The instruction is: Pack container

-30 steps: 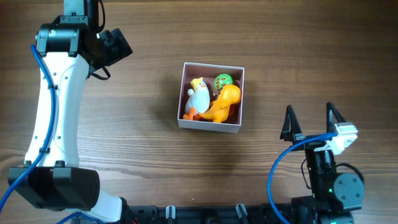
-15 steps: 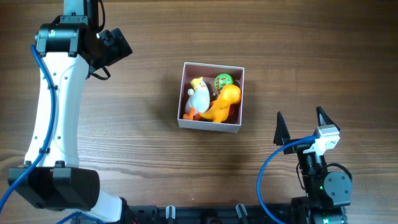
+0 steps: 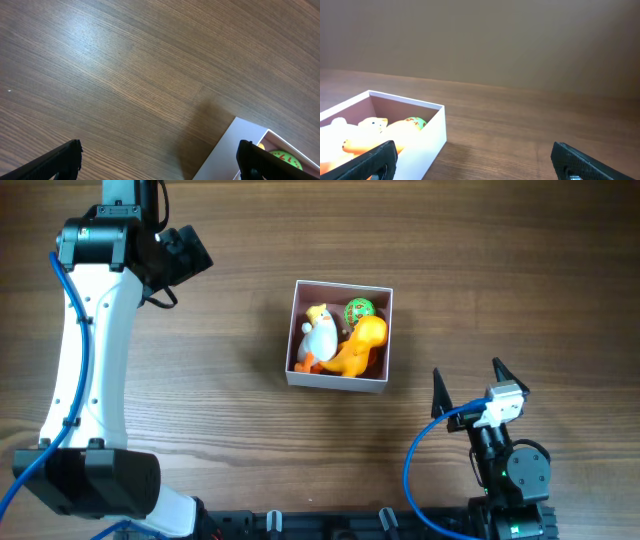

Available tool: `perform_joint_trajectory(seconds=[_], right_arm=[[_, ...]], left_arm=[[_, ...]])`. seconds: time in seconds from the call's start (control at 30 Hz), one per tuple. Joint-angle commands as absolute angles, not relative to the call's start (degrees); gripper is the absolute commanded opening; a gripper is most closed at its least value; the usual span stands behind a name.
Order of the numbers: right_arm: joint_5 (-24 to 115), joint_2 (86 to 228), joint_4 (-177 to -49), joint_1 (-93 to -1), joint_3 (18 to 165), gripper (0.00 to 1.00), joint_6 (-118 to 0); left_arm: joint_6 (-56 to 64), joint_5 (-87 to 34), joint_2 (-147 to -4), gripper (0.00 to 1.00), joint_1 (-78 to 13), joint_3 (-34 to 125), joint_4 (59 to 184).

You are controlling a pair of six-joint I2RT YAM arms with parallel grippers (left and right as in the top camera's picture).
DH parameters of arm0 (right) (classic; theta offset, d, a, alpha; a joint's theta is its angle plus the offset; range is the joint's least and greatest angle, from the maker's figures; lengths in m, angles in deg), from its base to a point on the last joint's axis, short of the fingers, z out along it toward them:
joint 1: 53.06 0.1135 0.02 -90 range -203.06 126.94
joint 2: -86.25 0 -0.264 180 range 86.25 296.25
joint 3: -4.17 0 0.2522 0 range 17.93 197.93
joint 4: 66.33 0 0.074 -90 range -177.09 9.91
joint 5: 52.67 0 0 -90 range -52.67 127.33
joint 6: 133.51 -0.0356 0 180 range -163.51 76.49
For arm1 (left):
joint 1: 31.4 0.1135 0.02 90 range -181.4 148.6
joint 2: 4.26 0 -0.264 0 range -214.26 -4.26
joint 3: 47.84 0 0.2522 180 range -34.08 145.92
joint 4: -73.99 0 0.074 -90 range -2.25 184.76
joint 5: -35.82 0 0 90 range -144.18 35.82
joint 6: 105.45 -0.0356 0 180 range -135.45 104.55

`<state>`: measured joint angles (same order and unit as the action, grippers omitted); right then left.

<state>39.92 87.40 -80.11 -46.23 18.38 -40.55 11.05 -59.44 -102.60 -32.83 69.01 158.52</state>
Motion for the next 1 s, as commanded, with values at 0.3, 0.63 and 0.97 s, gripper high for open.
perform_joint_trajectory(seconds=[0.3,0.63,0.97], right_arm=[[40.84,86.46,-79.97,-45.95,18.23,1.00,-39.02],[40.84,86.46,-79.97,-45.95,18.23,1.00,-39.02],[40.84,86.46,-79.97,-45.95,18.23,1.00,-39.02]], left_arm=[[11.86,-59.17,-102.54,1.00,-32.61,69.12,158.52],[11.84,-59.17,-100.13,1.00,-32.68,69.12,158.54],[11.82,-61.82,-57.34,1.00,-32.65,68.66,158.52]])
